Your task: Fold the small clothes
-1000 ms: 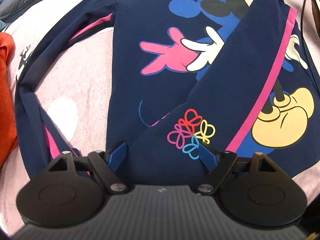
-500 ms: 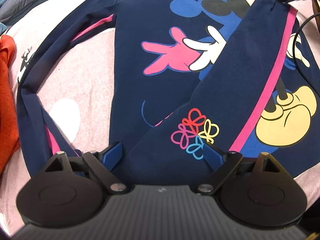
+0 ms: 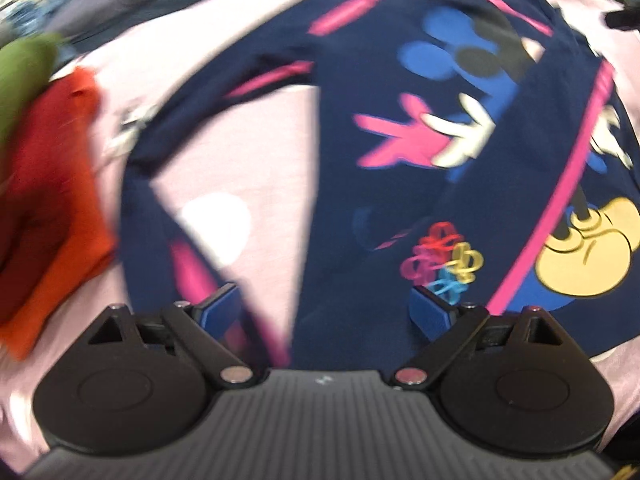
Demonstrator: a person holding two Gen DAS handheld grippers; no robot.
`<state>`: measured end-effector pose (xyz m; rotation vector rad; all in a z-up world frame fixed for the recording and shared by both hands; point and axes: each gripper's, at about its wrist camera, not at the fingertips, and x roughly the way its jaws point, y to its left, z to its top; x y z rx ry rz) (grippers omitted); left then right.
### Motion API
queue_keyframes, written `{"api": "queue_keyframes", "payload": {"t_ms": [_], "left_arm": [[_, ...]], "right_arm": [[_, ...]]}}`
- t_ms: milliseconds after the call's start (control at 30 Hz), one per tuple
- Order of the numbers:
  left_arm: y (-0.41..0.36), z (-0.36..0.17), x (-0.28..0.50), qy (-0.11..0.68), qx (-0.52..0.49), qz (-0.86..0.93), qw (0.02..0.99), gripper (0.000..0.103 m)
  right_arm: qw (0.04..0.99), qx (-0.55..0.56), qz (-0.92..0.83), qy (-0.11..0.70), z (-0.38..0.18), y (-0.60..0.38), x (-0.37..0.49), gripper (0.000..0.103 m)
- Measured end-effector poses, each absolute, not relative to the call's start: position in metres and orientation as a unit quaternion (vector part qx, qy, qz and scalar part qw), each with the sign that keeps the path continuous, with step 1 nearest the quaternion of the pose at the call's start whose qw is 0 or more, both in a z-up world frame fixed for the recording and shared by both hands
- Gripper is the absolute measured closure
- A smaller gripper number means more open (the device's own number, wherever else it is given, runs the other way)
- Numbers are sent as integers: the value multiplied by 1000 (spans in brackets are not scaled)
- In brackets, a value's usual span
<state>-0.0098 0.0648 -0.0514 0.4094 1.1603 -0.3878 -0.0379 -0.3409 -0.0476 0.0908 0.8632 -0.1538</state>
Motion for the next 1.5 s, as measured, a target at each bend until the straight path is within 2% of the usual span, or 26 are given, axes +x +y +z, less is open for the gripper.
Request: {"api": "queue_keyframes", "payload": {"t_ms": [33,67,100,133,167,200,233,300,367,567,633,700,767,867,967,1100,1233,1367,1433,1467,1500], "left_arm": [[79,-46,-11,541,180,-166,804,11],[94,-41,-12,541,169,-148,811,11],[110,-36,-14,539,155,-130,818,11],[126,-31,-16,538,138,-114,824,12],[141,-28,-17,538,118,-102,829,18],[158,-26,-18,541,91,-92,831,32],[174,-27,-18,550,61,-84,829,39],[199,-35,-11,579,8,-66,813,60],[209,-42,-7,589,-17,-61,806,64],[189,-57,4,573,20,-98,813,62],[182,-65,7,574,19,-116,811,66],[174,-75,12,586,28,-127,800,95],[172,-74,15,584,10,-124,803,98],[174,-46,19,550,-13,-119,827,98],[170,6,28,500,-38,-141,853,98],[108,50,35,477,43,-257,840,98],[19,43,26,474,59,-368,798,98],[-71,9,2,484,91,-433,755,96],[-100,-15,-9,516,106,-447,723,83],[-110,-25,-14,530,124,-448,709,71],[-117,-33,-18,541,144,-443,701,53]], "right_arm": [[913,36,-62,403,-33,-331,-41,25],[921,31,-46,385,-21,-323,-48,18],[929,25,-26,367,-10,-312,-51,6],[935,15,-6,353,-3,-302,-53,1],[939,5,10,344,4,-291,-55,0],[941,-5,23,339,9,-281,-57,0],[940,-13,37,339,11,-271,-57,0],[937,-17,57,344,11,-256,-59,0],[935,-19,69,349,9,-239,-61,0],[918,-32,105,382,-2,-206,-70,1],[915,-39,109,386,-2,-201,-74,1],[914,-39,106,390,-4,-199,-76,1],[913,-32,98,394,-5,-203,-76,1],[915,-20,81,394,-6,-209,-79,1],[918,0,64,392,-6,-220,-83,1],[913,45,46,402,-11,-236,-86,3],[909,79,31,409,-16,-247,-88,6],[908,85,6,410,-15,-258,-97,7],[906,91,-7,412,-15,-267,-104,7],[905,95,-13,415,-16,-271,-108,7],[903,98,-18,419,-17,-275,-111,7]]}}
